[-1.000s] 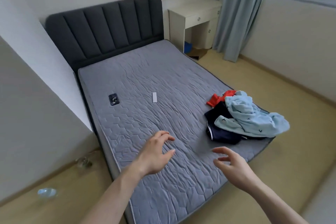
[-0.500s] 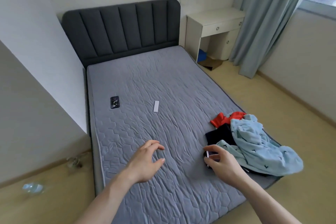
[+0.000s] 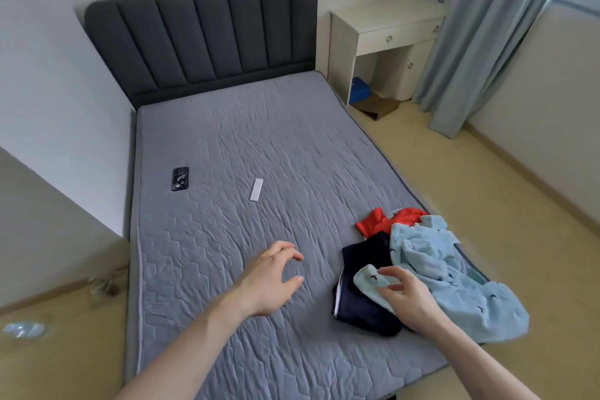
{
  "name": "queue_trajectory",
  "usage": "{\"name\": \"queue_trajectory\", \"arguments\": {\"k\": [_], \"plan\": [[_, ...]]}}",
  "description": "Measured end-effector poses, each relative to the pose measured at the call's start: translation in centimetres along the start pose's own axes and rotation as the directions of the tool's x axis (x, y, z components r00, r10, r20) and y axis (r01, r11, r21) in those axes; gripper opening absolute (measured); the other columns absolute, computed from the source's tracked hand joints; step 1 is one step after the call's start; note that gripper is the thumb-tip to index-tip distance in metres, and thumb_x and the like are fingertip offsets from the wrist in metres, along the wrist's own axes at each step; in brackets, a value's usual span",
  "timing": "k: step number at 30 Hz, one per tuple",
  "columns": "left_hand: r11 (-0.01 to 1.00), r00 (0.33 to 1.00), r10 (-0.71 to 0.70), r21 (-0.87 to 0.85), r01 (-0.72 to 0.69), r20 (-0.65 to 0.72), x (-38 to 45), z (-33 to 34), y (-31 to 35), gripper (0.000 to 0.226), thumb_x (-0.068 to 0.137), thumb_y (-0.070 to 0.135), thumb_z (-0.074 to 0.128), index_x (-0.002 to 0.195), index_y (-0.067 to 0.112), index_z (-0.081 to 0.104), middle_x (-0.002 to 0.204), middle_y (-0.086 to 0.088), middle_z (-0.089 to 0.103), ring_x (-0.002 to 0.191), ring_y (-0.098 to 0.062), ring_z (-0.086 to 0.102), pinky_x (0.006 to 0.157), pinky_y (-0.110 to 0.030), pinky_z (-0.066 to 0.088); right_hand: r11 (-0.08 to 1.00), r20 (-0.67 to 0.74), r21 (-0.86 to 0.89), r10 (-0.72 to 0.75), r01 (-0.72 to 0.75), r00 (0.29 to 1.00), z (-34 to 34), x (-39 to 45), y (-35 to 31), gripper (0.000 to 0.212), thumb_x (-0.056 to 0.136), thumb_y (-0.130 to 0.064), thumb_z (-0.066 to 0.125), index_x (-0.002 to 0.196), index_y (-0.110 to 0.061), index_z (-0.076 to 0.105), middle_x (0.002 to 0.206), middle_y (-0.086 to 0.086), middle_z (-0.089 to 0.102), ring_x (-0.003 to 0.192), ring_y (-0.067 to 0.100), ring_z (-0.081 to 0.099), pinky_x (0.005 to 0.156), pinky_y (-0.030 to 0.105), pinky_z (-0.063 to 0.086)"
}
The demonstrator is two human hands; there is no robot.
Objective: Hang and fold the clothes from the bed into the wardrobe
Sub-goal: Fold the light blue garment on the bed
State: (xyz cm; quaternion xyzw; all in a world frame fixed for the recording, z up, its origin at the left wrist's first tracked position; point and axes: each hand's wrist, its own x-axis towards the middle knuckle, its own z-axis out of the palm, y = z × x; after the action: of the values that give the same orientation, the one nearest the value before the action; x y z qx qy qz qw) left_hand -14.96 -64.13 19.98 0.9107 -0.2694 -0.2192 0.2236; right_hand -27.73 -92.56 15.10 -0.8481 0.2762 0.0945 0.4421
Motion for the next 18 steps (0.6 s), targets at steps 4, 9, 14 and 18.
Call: {"name": "queue_trajectory", "arguments": {"k": [4,9,14,18], "plan": [[0.997,0.996,-0.076,-0.006,0.076,0.046,5.5,3.5,4.6,0.037,0.097,0.043,0.06,0.133,0.033,0.056,0.147,0.018,0.04,0.134,-0.009,0.047,0.112,-0.03,0.037,0.998,0.024,-0.035,0.056,-0.055,0.998,-4.8,6.1,7.0,0.038,0.092,-0.023,0.066,0.128,-0.03,0.06,0.126,-0.001,0.059,0.1,0.013,0.061,0.086,0.034,0.054],[0.988,0.986,-0.144,-0.047,0.148,0.082,12.7,8.8,9.3,0.036,0.098,0.038,0.062,0.132,0.029,0.057,0.144,0.016,0.042,0.135,-0.008,0.046,0.113,-0.028,0.035,0.98,0.057,-0.134,0.156,-0.147,0.986,-8.9,13.5,16.6,0.054,0.093,-0.023,0.063,0.145,-0.023,0.048,0.146,0.003,0.042,0.101,0.02,0.06,0.082,0.035,0.054],[0.977,0.972,-0.194,-0.061,0.203,0.136,17.7,14.4,10.9,0.036,0.098,0.037,0.061,0.132,0.029,0.057,0.143,0.018,0.041,0.134,-0.006,0.046,0.112,-0.026,0.036,0.93,0.079,-0.294,0.254,-0.221,0.964,-8.6,20.2,26.0,0.083,0.092,-0.033,0.068,0.16,-0.017,0.024,0.162,0.014,0.028,0.144,0.036,0.035,0.115,0.048,0.037],[0.964,0.952,-0.251,-0.047,0.263,0.175,20.3,17.7,10.3,0.036,0.098,0.039,0.058,0.133,0.033,0.055,0.144,0.023,0.038,0.131,-0.004,0.046,0.109,-0.028,0.039,0.905,0.07,-0.368,0.254,-0.212,0.965,-6.9,24.9,30.8,0.105,0.091,-0.042,0.073,0.163,-0.013,0.003,0.17,0.018,0.004,0.155,0.037,0.014,0.121,0.047,0.026]]}}
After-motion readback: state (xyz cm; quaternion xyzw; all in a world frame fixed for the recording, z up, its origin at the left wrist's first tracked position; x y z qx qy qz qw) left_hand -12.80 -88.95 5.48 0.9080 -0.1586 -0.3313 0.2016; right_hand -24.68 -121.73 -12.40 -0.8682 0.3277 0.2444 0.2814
